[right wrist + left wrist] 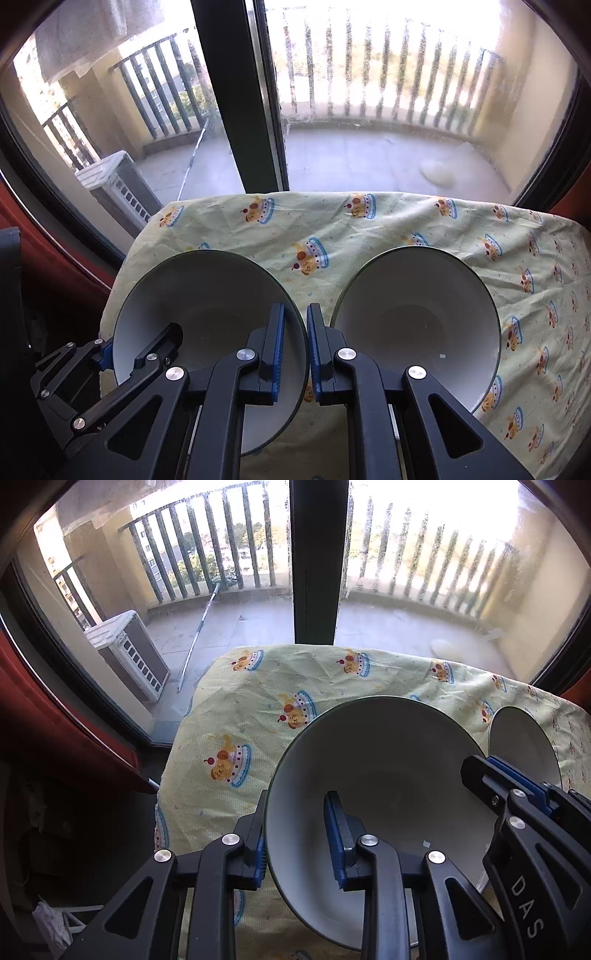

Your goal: Organize plates and bowls

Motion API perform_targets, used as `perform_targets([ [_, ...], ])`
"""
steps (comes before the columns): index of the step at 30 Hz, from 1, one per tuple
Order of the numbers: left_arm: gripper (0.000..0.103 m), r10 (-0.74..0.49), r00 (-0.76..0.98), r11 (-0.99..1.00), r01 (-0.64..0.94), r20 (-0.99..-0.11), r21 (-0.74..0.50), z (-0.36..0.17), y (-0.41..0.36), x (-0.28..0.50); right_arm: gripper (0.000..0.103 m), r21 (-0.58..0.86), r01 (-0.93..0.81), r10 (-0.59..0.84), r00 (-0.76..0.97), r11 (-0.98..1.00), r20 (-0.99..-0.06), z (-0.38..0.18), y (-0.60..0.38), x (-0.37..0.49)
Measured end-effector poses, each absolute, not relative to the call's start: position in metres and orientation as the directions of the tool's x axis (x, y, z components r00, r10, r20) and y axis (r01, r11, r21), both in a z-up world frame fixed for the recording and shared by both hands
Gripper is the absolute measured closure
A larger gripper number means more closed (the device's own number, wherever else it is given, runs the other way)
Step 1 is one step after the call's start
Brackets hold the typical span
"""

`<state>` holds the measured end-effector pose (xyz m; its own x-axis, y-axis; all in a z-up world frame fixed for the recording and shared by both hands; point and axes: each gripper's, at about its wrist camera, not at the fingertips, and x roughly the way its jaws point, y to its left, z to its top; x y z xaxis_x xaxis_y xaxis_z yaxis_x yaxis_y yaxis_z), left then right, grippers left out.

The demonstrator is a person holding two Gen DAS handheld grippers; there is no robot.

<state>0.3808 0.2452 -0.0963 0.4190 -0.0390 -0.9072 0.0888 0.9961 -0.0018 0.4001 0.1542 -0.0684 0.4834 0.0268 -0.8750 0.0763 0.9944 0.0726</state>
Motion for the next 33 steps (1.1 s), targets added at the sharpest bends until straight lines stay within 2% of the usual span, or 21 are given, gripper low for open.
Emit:
perform_targets([
  [20, 0.077, -0.086, 0.330, 0.991, 0.124, -0.940, -0.047, -0.107, 0.224, 0.296, 0.088, 0.041, 0.125, -0.016, 0.424, 0.991, -0.906, -0.069, 0.133, 0.304],
  [28, 0.077, -0.069, 0.362, 0.992, 0.119, -0.930, -0.027, -0.109, 0.221, 0.286, 0.088, 0.084, 0.128, 0.023, 0.415, 0.988, -0.910, -0.080, 0.124, 0.290],
  [33, 0.079, -0.068, 0.343, 0.991, 0.130, -0.937, -0.024, -0.115, 0.221, 0.288, 0.083, 0.092, 0.138, 0.030, 0.400, 0.986, -0.916, -0.087, 0.125, 0.295],
])
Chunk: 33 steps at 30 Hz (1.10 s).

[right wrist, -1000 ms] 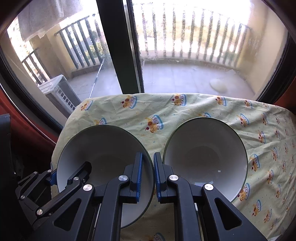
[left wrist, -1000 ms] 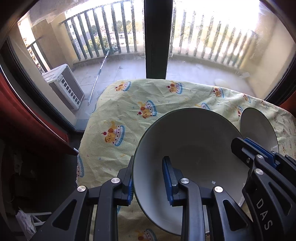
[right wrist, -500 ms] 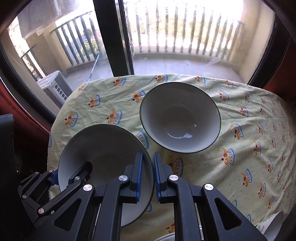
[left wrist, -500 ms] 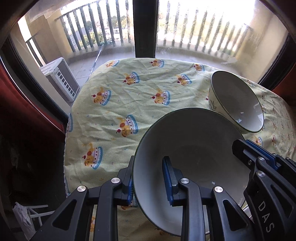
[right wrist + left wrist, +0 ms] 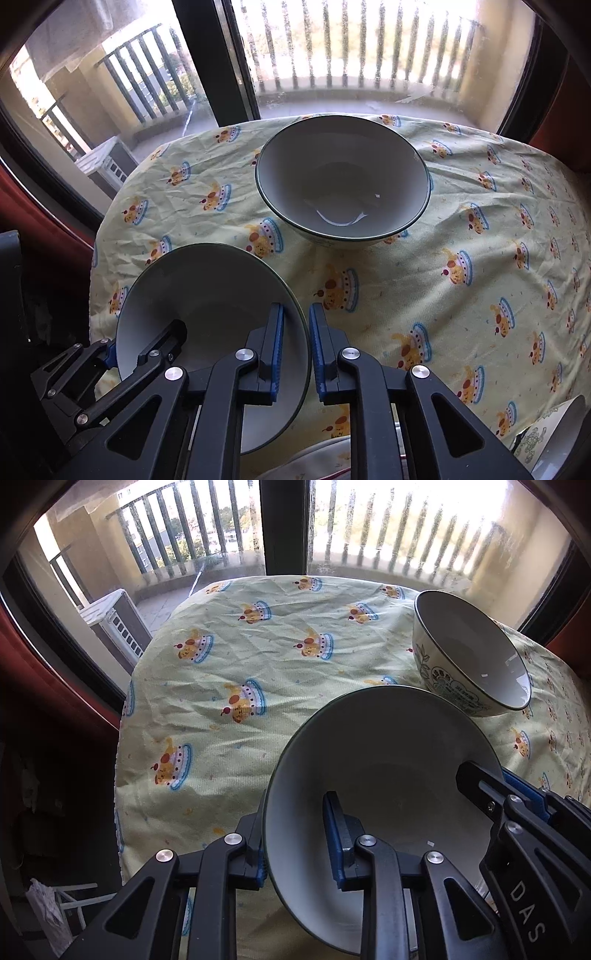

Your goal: Organize plates and bowls

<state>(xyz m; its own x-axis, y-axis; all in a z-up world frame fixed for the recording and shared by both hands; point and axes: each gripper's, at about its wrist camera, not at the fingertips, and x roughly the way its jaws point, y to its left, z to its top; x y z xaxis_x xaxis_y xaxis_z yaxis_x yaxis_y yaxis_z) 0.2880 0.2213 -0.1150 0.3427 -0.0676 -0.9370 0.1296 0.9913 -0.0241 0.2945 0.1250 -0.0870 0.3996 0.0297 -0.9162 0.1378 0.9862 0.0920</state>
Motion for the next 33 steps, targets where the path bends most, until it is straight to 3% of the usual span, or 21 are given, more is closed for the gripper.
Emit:
perform_targets([
  [14, 0.080, -0.071, 0.382, 0.989, 0.145, -0.921, -0.016, -0.088, 0.204, 0.273, 0.087, 0.097, 0.156, 0.023, 0.419, 0.983, -0.908, -0.066, 0.111, 0.279],
  [33, 0.080, -0.082, 0.448, 0.990, 0.140, -0.890, -0.021, -0.033, 0.115, 0.206, 0.087, 0.092, 0.138, 0.012, 0.496, 0.986, -0.868, -0.002, 0.022, 0.208],
])
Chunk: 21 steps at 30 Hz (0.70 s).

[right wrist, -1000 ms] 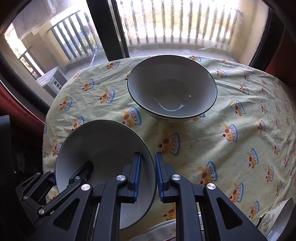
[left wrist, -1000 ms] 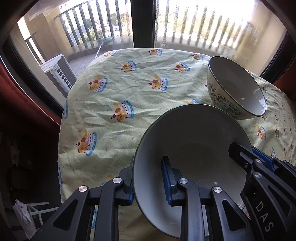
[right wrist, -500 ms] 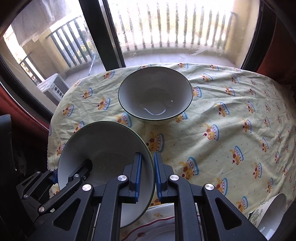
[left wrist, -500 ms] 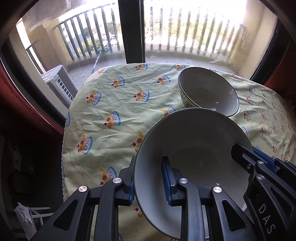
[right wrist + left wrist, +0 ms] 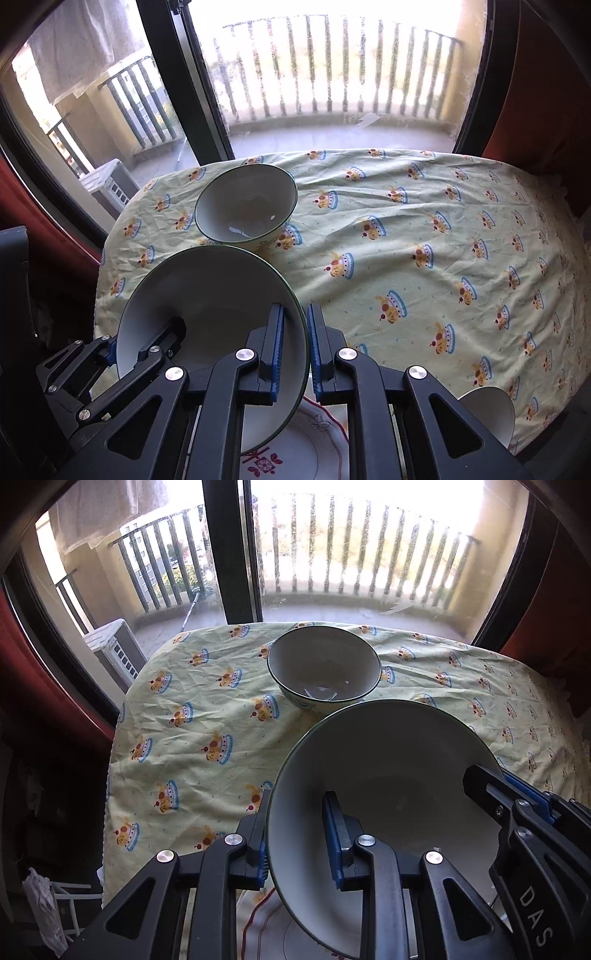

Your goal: Organize plates and bowls

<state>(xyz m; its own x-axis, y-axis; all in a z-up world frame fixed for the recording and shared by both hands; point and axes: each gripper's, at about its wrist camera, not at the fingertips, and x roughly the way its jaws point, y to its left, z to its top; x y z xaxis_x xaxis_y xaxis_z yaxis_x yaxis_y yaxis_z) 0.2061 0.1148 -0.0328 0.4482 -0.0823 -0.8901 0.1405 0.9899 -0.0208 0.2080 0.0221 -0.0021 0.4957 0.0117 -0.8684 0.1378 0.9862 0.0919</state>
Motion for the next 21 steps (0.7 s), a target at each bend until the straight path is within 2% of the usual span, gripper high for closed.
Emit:
perform_targets([
  [21, 0.080, -0.105, 0.474, 0.987, 0.156, -0.874, -0.034, -0.021, 0.005, 0.128, 0.087, 0.098, 0.139, 0.010, 0.528, 0.985, -0.849, 0.013, -0.094, 0.123],
])
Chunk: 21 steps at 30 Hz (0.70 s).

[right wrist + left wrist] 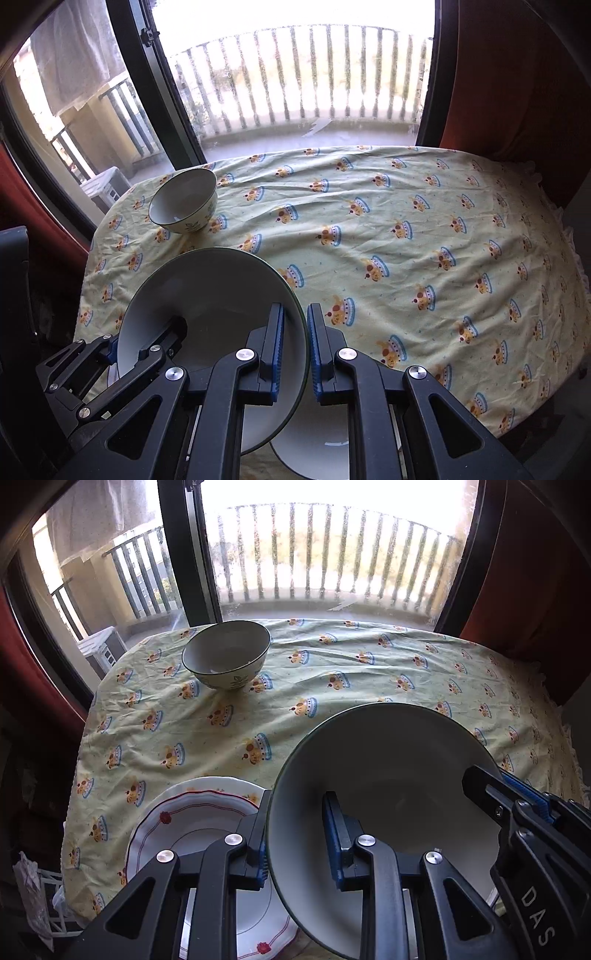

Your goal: Organize plates and bowls

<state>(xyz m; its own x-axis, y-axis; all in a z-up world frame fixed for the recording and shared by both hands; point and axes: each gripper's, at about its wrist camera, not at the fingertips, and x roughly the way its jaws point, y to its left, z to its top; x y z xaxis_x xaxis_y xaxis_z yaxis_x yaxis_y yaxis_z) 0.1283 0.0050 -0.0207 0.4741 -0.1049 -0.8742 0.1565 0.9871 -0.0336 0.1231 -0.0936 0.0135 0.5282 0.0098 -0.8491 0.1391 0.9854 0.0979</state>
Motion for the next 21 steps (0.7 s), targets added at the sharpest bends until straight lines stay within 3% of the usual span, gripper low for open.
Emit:
perform_targets([
  [21, 0.080, -0.110, 0.412, 0.979, 0.203, -0.905, -0.026, -0.063, -0.063, 0.085, 0.087, 0.070, 0.191, -0.025, 0.456, 0.979, -0.890, -0.028, -0.167, 0.070],
])
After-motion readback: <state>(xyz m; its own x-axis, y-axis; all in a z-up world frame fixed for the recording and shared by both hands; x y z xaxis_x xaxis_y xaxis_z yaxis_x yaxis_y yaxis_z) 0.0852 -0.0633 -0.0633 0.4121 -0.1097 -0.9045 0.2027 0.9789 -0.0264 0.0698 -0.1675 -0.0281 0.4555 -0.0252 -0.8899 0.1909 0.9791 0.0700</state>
